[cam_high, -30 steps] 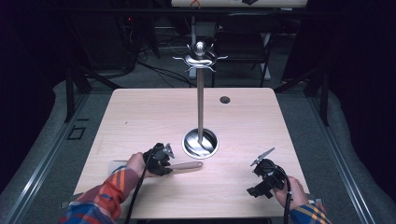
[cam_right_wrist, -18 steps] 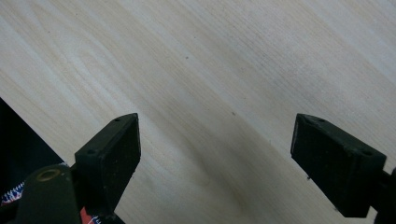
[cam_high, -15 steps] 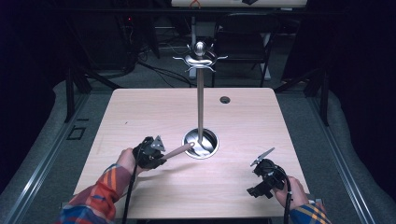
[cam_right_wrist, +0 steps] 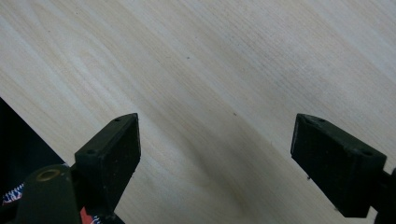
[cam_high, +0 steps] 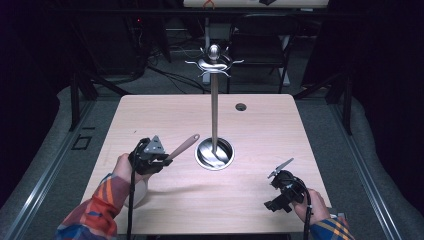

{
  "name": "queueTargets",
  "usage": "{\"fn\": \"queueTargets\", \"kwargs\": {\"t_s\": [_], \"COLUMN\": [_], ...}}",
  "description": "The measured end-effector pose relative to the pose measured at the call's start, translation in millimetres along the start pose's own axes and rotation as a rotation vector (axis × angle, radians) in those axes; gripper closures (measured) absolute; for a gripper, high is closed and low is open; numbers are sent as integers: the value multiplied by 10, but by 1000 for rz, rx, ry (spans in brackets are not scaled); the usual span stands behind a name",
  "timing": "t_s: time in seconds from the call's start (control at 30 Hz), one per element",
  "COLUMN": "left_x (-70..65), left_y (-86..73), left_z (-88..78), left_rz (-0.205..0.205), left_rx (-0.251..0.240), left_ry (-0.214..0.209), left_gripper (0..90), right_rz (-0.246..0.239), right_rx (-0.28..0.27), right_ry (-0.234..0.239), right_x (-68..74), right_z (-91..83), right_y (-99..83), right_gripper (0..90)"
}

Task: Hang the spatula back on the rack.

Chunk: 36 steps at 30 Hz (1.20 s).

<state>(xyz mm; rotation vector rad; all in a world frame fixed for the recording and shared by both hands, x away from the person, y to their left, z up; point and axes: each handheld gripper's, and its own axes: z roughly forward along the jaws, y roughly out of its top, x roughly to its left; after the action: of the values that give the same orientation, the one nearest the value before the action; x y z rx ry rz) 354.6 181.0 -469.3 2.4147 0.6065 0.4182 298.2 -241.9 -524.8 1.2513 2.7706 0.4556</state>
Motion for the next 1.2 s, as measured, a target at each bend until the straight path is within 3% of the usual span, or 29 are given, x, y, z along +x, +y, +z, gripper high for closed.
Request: {"fn": "queueTargets", "kwargs": {"t_s": [0.07, 0.17, 0.47, 0.87, 0.97, 1.2], "left_x": [-7, -22, -18, 31, 29, 31], "left_y": [30, 52, 124, 204, 212, 230], "left_z": [-91, -147, -293, -342, -349, -388], "left_rz": [0, -4, -38, -96, -105, -132], "left_rx": [-51, -88, -179, -257, -280, -339], "left_ry": [37, 53, 63, 78, 95, 115], "left_gripper": [767, 767, 767, 767, 766, 766], "right_rz": [3, 4, 15, 24, 7, 8], "right_rx": [-3, -4, -8, -21, 21, 1], "right_ry": [1, 1, 10, -7, -12, -11], "right_x": [-2, -3, -4, -8, -16, -16], "right_z": [-7, -5, 3, 17, 11, 18], "right_y": [-3, -1, 3, 0, 12, 13], "right_gripper": [157, 158, 160, 166, 166, 169]}}
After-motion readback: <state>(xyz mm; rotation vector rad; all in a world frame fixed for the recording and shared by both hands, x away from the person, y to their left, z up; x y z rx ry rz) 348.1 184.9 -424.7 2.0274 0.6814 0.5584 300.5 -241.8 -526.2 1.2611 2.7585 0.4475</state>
